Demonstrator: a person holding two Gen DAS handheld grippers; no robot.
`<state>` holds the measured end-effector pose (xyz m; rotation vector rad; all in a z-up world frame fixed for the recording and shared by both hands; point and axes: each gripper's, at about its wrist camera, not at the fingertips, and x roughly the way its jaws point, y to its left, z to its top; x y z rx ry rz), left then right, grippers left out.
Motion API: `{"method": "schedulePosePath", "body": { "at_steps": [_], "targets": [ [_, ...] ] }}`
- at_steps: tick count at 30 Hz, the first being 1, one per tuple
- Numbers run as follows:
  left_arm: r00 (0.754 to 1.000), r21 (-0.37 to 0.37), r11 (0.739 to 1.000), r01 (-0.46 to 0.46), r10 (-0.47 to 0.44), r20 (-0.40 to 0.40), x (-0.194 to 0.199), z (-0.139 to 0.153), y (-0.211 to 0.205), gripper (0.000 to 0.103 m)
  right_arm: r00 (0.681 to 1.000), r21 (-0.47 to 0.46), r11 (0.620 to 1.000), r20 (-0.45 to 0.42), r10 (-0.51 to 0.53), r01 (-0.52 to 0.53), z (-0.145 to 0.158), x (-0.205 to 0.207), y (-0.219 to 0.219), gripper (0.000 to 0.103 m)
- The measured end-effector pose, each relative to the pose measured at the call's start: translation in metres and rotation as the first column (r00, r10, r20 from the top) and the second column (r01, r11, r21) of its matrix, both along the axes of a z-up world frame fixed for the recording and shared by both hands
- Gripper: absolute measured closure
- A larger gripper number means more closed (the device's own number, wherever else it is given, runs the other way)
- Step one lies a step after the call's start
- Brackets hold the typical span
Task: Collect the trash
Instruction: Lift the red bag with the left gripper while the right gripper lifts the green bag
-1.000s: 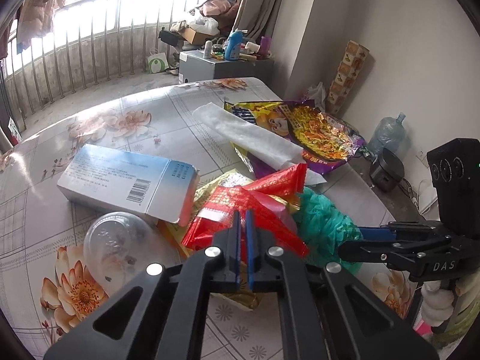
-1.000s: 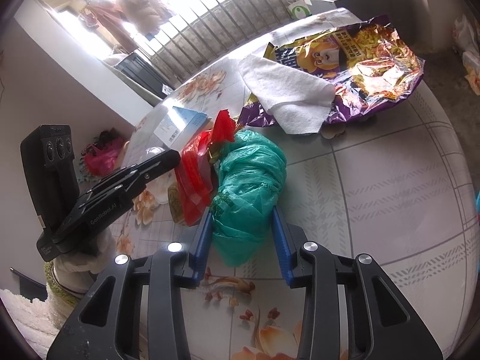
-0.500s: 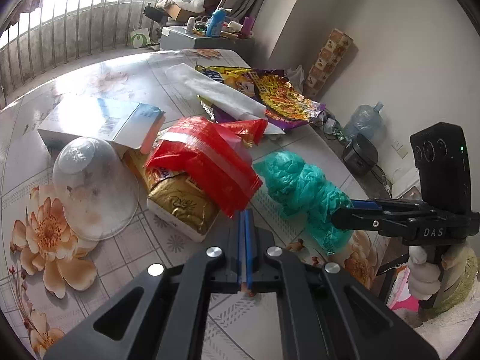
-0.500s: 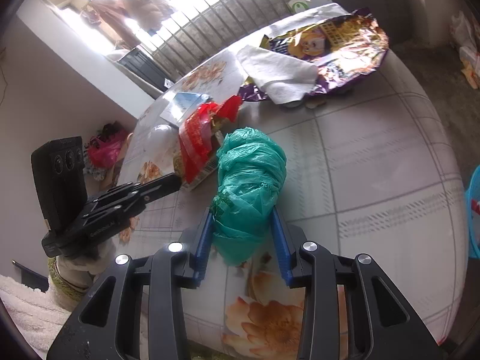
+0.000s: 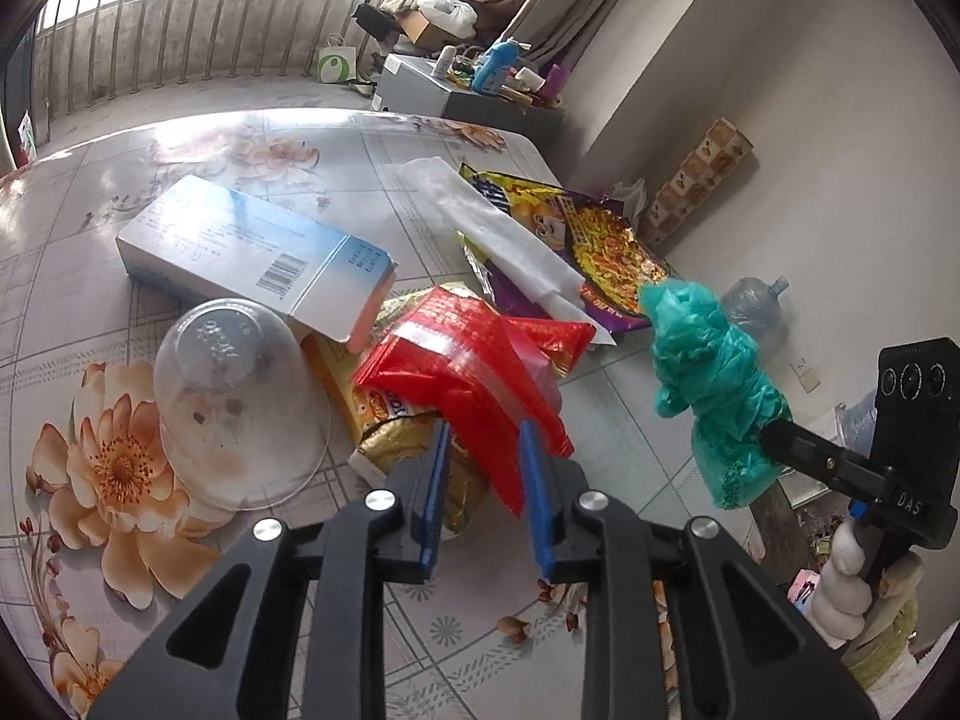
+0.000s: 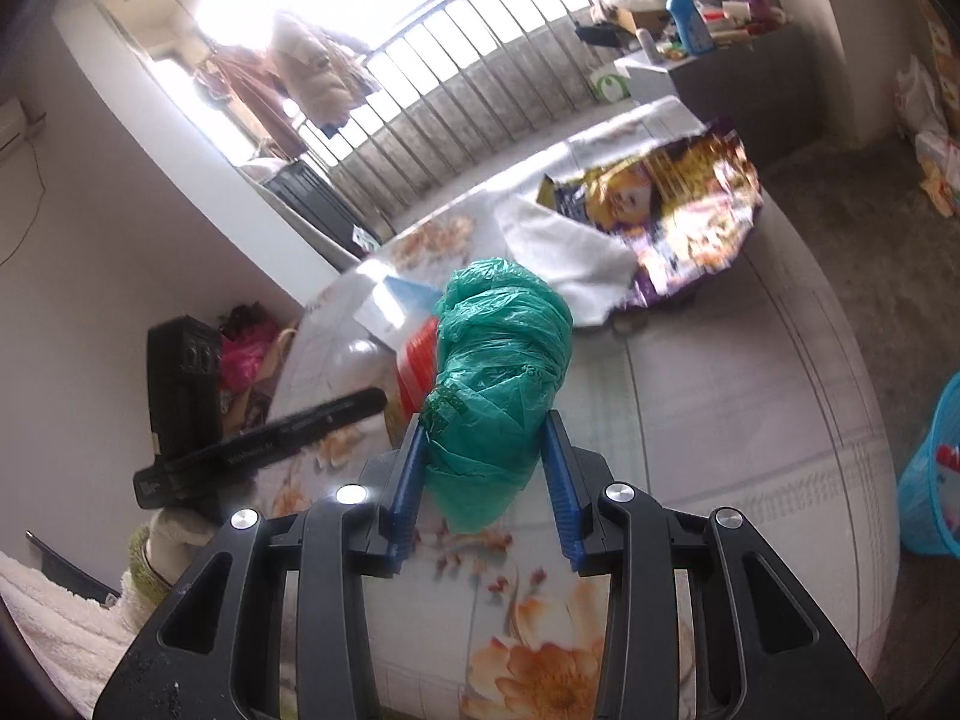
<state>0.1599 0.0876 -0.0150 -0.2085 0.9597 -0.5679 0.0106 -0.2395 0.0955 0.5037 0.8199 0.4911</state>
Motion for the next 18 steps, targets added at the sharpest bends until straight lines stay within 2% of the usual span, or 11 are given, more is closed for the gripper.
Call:
{"method": "schedulePosePath", "body": {
  "at_steps": [4, 6, 9, 13, 18],
  "targets": [
    [1.000, -0.027, 1.000, -0.013, 0.013, -0.026, 0.008, -0.004, 0.002, 0.077, 0.999, 0.002, 0.999, -0.012, 0.041, -0.041, -0.006, 0.022, 0.016, 0.068],
    [0.999, -0.048, 0.999, -0.018, 0.016, -0.045, 0.011, -0.007, 0.004, 0.074, 0.996, -0.007, 0.998, -0.062, 0.062, -0.063, -0.019, 0.033, 0.025, 0.068],
    [0.998, -0.076, 0.997, -0.023, 0.019, -0.059, 0.014, -0.009, 0.006, 0.069, 0.990, -0.003, 0.996, -0.117, 0.084, -0.085, -0.037, 0.036, 0.032, 0.068],
    [0.999, -0.109, 0.994, -0.012, 0.008, -0.045, 0.014, -0.006, 0.004, 0.066, 0.986, -0.006, 0.995, -0.138, 0.098, -0.100, -0.044, 0.038, 0.035, 0.069],
    [0.999, -0.107, 0.994, -0.004, 0.000, -0.045, 0.020, -0.007, -0.003, 0.063, 0.983, -0.006, 0.995, -0.153, 0.100, -0.103, -0.046, 0.040, 0.036, 0.069]
  ]
}}
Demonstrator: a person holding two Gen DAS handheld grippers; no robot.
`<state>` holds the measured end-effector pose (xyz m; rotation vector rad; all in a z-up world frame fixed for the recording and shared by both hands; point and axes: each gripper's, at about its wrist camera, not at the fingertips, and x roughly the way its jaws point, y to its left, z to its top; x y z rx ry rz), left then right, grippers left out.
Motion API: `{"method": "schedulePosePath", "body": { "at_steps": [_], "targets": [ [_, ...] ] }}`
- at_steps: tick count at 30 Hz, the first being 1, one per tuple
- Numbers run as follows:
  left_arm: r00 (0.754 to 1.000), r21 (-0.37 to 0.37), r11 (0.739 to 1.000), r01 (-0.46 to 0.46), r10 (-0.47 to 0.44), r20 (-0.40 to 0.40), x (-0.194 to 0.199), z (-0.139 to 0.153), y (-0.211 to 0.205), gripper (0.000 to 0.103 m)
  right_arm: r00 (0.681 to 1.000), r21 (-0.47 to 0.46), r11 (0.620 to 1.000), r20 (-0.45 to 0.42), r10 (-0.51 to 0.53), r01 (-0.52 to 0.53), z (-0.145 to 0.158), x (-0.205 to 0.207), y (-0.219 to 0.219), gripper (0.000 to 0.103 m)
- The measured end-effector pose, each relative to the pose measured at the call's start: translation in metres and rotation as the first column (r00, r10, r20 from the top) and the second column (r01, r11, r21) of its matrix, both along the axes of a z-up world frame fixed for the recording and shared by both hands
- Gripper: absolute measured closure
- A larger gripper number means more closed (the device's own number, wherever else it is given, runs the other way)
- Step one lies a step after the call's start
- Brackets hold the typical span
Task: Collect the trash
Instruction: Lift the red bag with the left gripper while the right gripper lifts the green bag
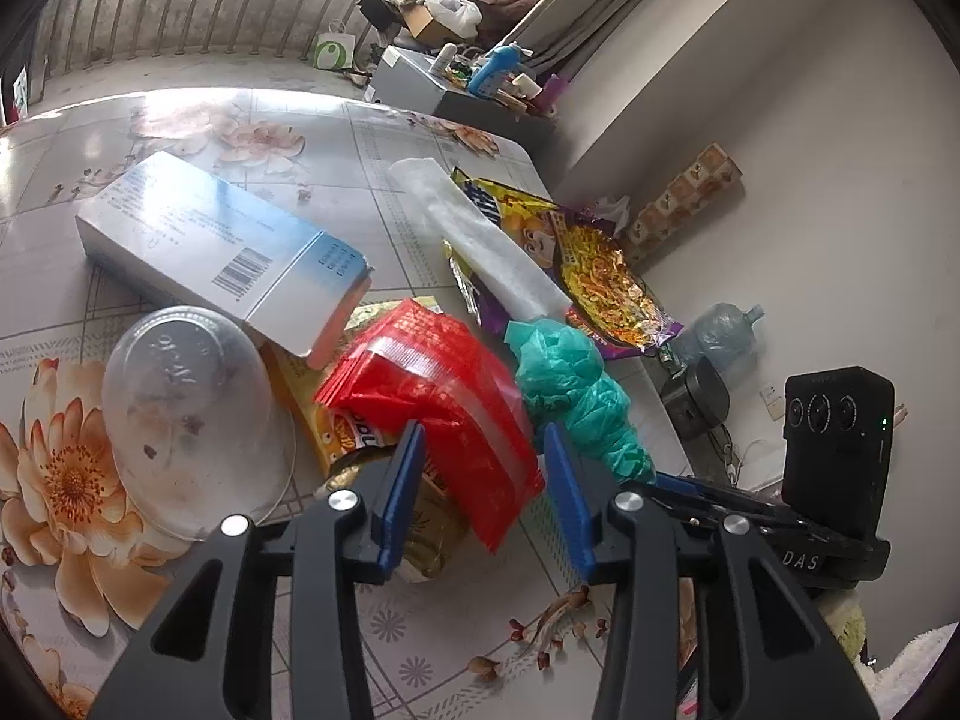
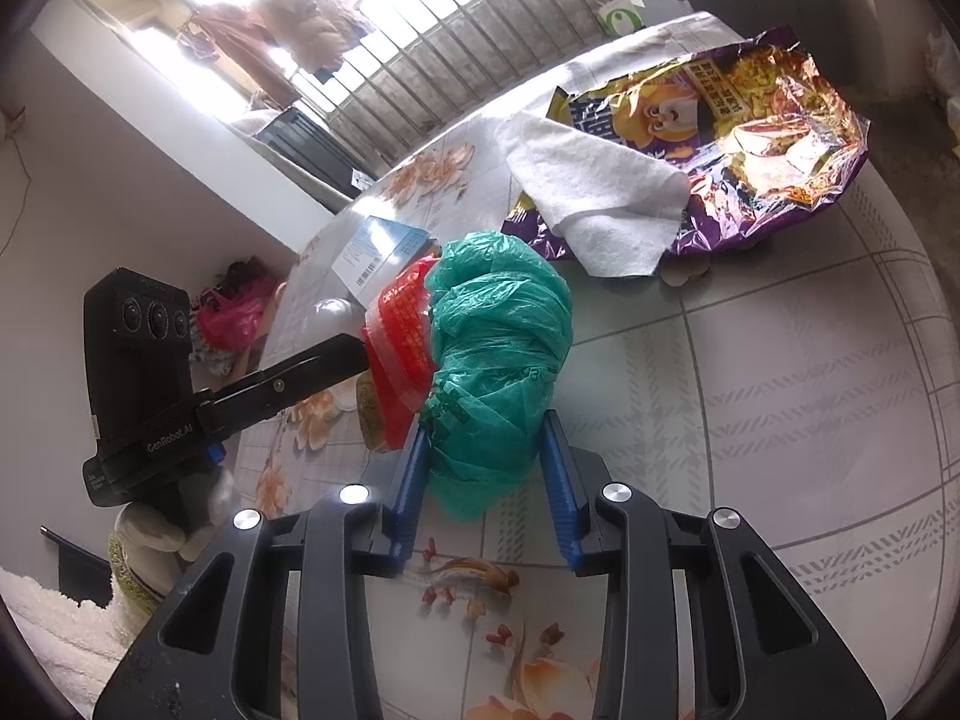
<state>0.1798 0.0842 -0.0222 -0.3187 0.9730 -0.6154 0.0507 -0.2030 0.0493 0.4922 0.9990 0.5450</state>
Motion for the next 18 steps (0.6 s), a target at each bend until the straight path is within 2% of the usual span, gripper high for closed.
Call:
{"method": "schedulePosePath", "body": {
  "at_steps": [6, 12, 18],
  "targets": [
    [1.000, 0.045, 0.999, -0.022, 0.023, -0.019, 0.0040, -0.0060, -0.0059, 0.063, 1.000, 0.006, 1.000, -0.011, -0.002, 0.003, -0.0019, -0.0050, -0.0044, 0.070],
    [0.999, 0.040, 0.999, -0.016, 0.018, -0.039, 0.0037, -0.0079, -0.0073, 0.062, 1.000, 0.017, 1.000, -0.017, 0.009, -0.009, -0.0054, -0.0059, -0.0044, 0.070],
    [0.997, -0.088, 0.995, -0.035, 0.029, -0.068, 0.0070, -0.0099, -0.0019, 0.063, 1.000, 0.032, 0.999, -0.025, 0.010, -0.009, -0.0090, -0.0075, -0.0068, 0.070]
  ]
}}
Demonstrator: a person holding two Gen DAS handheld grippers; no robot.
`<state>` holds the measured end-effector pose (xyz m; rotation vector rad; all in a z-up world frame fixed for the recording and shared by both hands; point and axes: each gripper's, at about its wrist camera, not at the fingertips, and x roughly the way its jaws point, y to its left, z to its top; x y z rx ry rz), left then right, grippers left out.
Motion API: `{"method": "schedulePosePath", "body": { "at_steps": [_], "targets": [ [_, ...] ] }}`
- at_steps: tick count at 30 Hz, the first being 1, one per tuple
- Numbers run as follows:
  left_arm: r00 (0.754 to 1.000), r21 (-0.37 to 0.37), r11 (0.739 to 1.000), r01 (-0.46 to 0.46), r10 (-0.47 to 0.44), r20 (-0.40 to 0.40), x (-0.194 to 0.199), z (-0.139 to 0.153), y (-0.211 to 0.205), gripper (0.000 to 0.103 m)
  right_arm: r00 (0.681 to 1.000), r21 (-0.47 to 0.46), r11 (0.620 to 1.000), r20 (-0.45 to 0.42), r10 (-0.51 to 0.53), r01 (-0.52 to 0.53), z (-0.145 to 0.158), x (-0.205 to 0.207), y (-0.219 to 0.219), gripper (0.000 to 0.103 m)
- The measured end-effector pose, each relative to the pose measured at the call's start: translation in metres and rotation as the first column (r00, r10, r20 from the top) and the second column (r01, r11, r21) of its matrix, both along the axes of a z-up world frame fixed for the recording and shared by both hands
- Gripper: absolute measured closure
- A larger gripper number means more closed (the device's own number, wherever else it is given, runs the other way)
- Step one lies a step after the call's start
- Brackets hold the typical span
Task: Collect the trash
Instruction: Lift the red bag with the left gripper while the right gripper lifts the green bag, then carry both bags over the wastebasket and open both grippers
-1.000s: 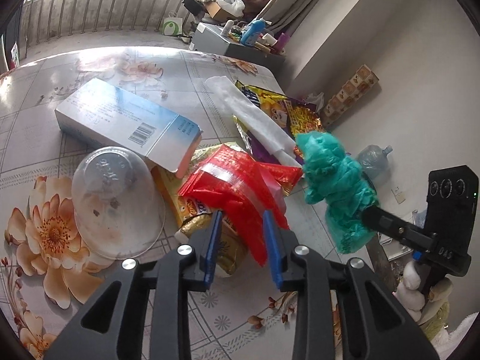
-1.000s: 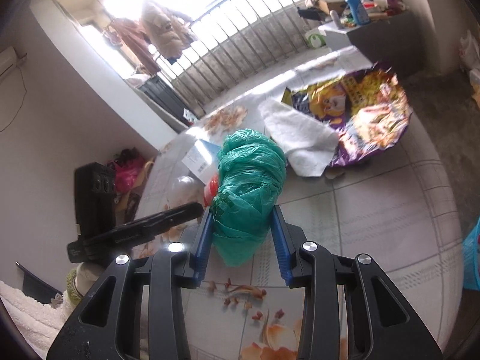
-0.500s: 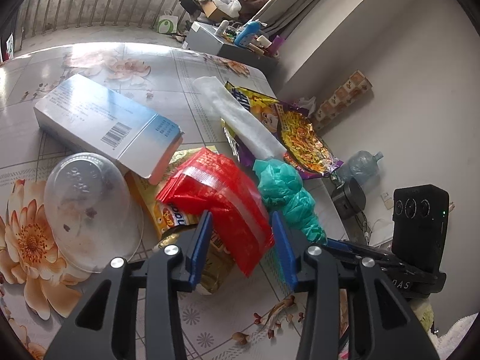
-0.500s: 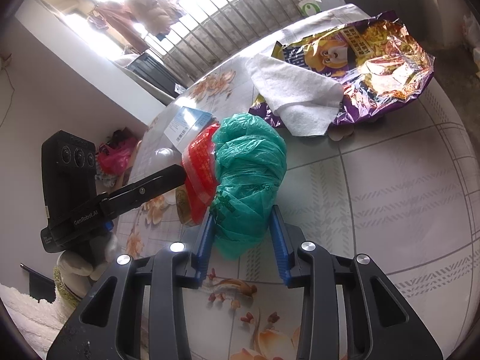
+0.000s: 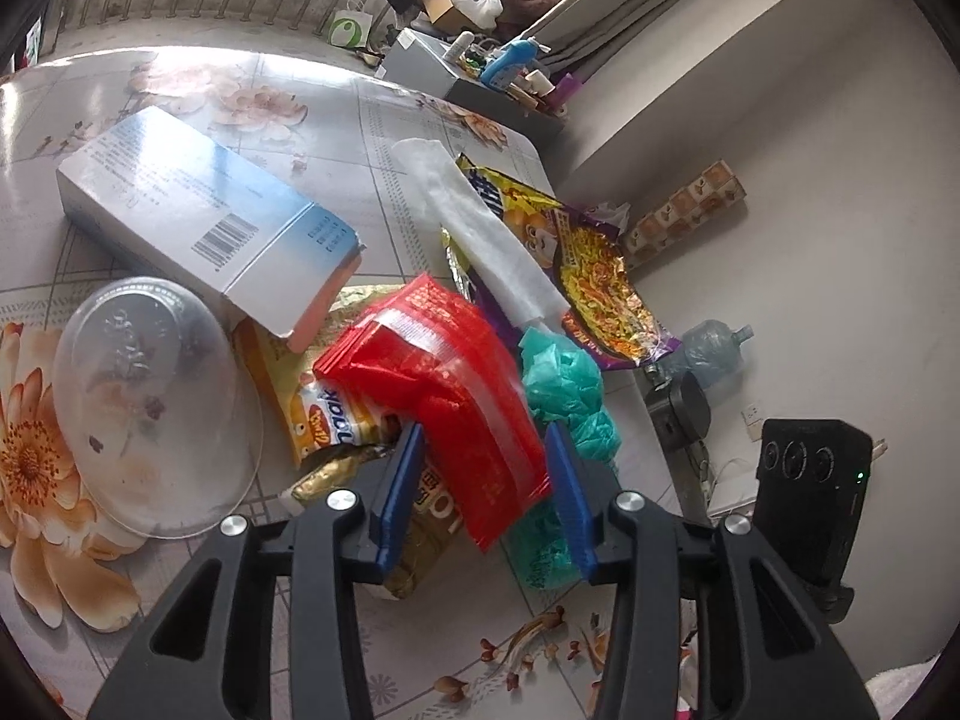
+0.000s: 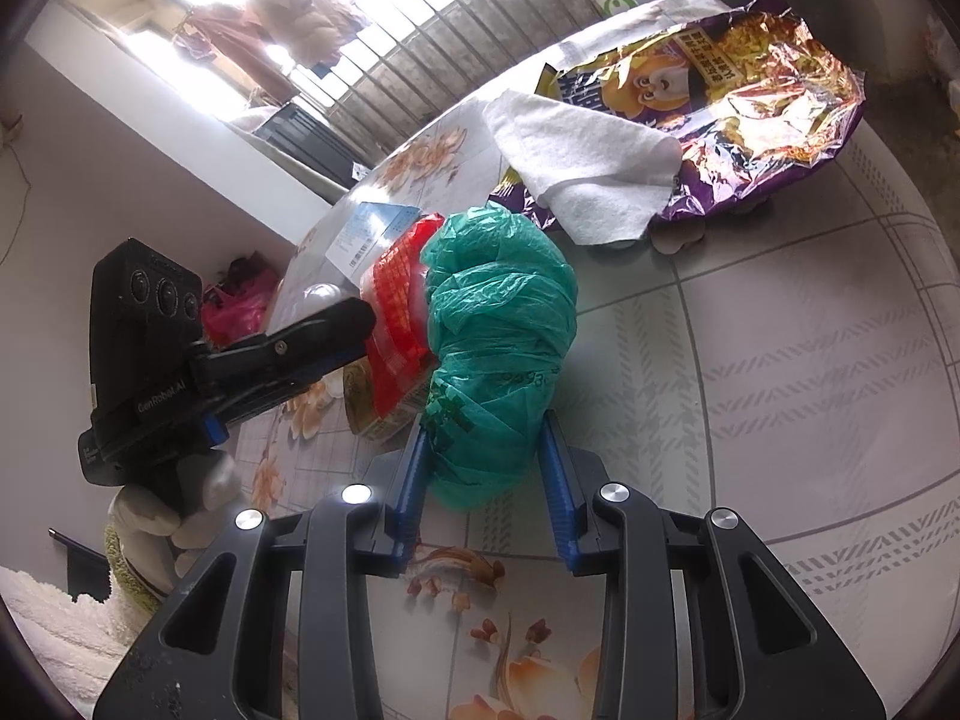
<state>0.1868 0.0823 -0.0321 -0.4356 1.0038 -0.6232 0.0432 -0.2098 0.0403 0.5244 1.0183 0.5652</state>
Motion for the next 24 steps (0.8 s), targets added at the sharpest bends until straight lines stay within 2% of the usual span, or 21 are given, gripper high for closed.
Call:
{"method": "schedulePosePath", "body": {
  "at_steps": [5, 7, 10, 13, 15, 18, 24],
  "targets": [
    [0.999, -0.158, 0.987, 0.014, -0.006, 0.049, -0.009, 0.011, 0.007, 0.063, 1.000, 0.002, 1.000, 0.006, 0.007, -0.007, 0.002, -0.005, -0.002, 0.071],
    [0.998, -0.194, 0.980, 0.038, -0.029, 0.047, -0.010, 0.014, 0.005, 0.063, 1.000, 0.008, 1.000, 0.014, 0.018, -0.018, 0.005, -0.008, -0.001, 0.071],
    [0.998, -0.125, 0.991, 0.039, -0.031, 0.061, -0.012, 0.015, -0.003, 0.063, 0.999, -0.019, 0.999, 0.039, 0.031, -0.030, 0.010, -0.014, 0.002, 0.071],
    [0.997, -0.098, 0.994, 0.038, -0.030, 0.076, -0.016, 0.017, -0.007, 0.066, 0.998, -0.037, 0.999, 0.053, 0.040, -0.038, 0.014, -0.020, 0.004, 0.071],
    [0.996, -0.069, 0.997, 0.034, -0.028, 0.087, -0.018, 0.019, -0.009, 0.080, 0.998, -0.041, 0.998, 0.056, 0.041, -0.038, 0.015, -0.024, 0.005, 0.071],
    [0.994, -0.043, 0.998, 0.047, -0.042, 0.102, -0.021, 0.021, -0.011, 0.093, 0.998, -0.036, 0.999, 0.054, 0.028, -0.026, 0.016, -0.031, 0.001, 0.071],
    [0.985, -0.022, 0.997, 0.075, -0.071, 0.159, -0.035, 0.039, -0.017, 0.095, 0.997, 0.025, 0.998, 0.064, -0.052, 0.051, 0.023, -0.049, -0.025, 0.071]
  ]
}}
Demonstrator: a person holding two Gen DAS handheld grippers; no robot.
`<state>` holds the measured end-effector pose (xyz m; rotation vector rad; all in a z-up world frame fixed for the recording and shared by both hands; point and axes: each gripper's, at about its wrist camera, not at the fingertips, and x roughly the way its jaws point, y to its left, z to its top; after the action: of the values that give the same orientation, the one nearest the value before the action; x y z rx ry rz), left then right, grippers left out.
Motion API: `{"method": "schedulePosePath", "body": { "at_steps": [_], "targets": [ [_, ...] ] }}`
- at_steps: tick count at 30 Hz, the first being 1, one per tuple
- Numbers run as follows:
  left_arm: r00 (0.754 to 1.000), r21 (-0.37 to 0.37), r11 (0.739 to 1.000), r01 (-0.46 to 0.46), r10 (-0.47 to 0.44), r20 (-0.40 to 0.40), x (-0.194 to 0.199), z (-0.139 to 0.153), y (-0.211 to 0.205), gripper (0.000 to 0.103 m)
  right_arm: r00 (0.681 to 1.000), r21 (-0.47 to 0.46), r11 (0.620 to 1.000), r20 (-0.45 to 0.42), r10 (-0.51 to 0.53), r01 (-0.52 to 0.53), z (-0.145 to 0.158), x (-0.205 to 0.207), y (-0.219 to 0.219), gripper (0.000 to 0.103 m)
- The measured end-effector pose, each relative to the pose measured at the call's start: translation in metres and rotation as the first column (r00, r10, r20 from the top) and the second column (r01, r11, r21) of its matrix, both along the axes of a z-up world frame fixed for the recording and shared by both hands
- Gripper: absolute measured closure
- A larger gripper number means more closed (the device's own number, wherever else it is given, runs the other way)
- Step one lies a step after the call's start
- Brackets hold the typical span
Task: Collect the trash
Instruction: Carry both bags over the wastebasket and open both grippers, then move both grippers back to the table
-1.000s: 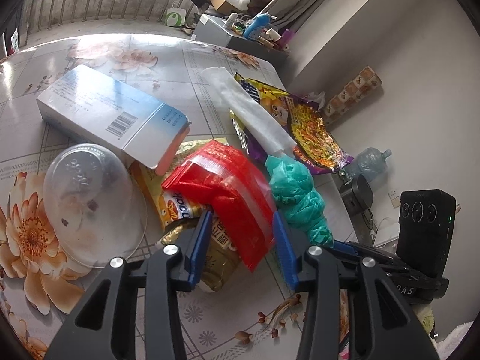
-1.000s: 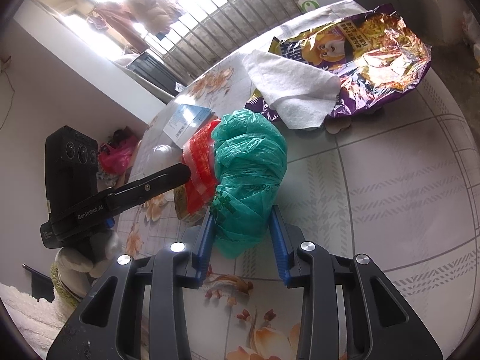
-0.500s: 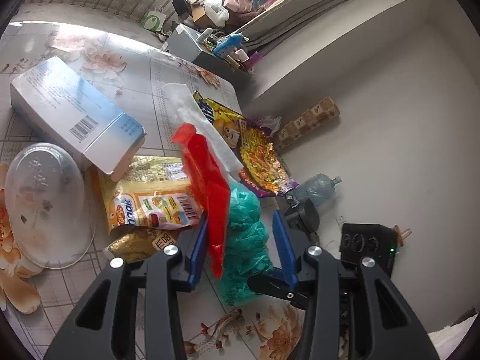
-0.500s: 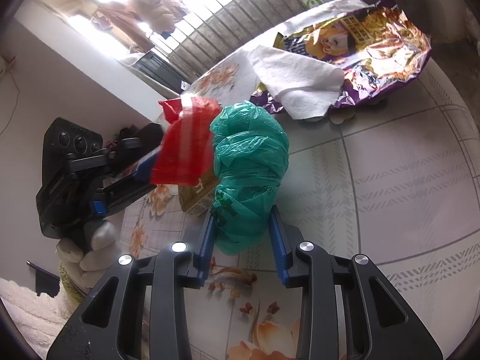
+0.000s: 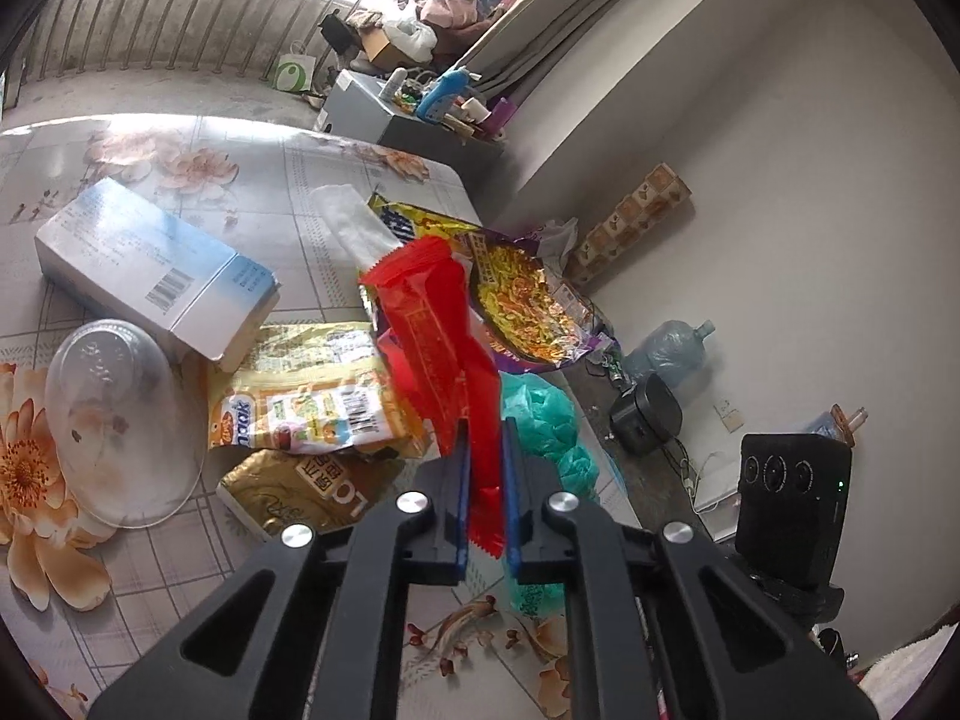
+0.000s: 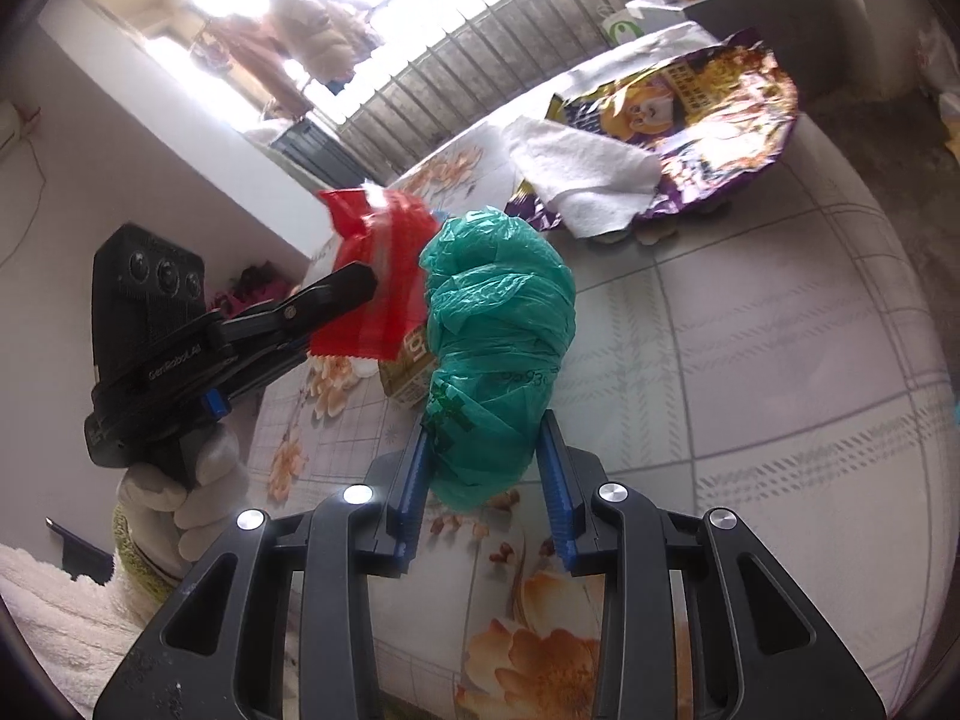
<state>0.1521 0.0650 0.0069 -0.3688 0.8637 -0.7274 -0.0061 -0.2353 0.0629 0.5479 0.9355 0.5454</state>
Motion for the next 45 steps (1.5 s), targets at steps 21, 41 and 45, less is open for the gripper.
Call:
{"method": "schedulePosePath", "body": {
  "at_steps": [21, 41, 45],
  "targets": [
    [0.838, 0.111, 0.837, 0.535, -0.543, 0.055, -0.016, 0.039, -0.274, 0.095, 0.714, 0.222, 0.682, -0.119, -0.690, 0.697, -0.031, -0.115, -0.253, 0.071],
    [0.743, 0.409, 0.639, 0.652, -0.646, -0.177, -0.002, -0.120, -0.536, 0.051, 0.238, 0.027, 0.266, -0.543, -0.806, 0.964, -0.222, -0.108, -0.380, 0.037],
    [0.761, 0.398, 0.673, 0.623, -0.639, -0.111, 0.004, -0.103, -0.519, 0.042, 0.275, 0.010, 0.309, -0.485, -0.830, 0.951, -0.204, -0.115, -0.370, 0.037]
  ]
}}
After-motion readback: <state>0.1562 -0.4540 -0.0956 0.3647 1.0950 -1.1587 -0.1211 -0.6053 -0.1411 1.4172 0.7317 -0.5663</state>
